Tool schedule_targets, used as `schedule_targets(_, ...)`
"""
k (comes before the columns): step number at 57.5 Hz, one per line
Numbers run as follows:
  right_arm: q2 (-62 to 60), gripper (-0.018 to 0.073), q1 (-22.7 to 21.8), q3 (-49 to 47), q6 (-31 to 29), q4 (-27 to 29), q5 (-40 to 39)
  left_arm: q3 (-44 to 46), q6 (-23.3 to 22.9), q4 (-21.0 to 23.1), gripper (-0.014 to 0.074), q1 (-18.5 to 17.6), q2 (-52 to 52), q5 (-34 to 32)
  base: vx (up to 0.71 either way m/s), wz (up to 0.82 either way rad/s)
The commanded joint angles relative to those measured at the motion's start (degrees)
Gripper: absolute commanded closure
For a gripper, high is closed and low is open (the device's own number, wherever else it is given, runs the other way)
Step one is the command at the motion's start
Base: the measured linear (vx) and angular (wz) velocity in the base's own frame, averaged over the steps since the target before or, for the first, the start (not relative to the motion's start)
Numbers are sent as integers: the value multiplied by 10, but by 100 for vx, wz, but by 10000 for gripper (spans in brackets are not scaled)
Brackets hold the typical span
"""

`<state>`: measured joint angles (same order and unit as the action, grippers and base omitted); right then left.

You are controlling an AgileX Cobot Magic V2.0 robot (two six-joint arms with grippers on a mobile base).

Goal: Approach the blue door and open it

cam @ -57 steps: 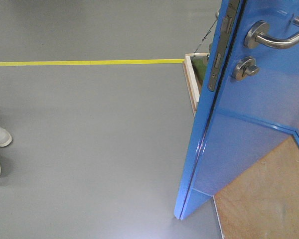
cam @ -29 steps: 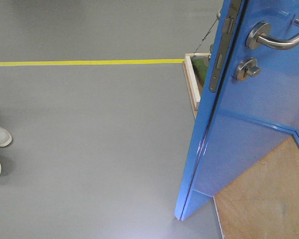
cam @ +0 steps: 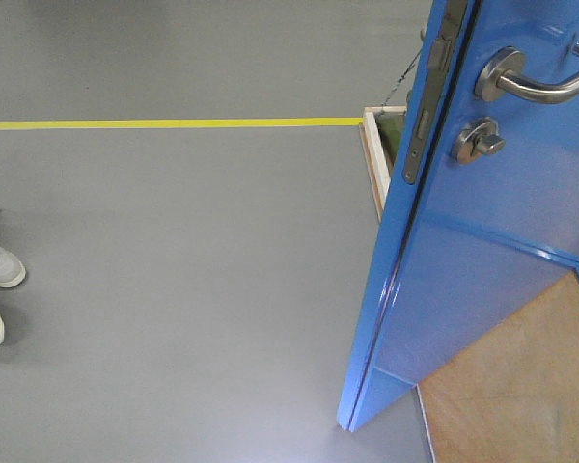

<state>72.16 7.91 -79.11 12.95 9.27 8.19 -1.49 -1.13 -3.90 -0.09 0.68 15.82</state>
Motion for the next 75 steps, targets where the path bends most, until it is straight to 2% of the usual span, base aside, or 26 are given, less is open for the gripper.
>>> schedule_targets(1, -9, 547, 0, -18, -4, 0, -49, 15, -4, 2, 524, -4, 7, -49, 11, 3)
schedule_targets(75, -9, 547, 0, -18, -4, 0, -48, 15, -4, 2, 524, -4, 7, -49, 21, 5)
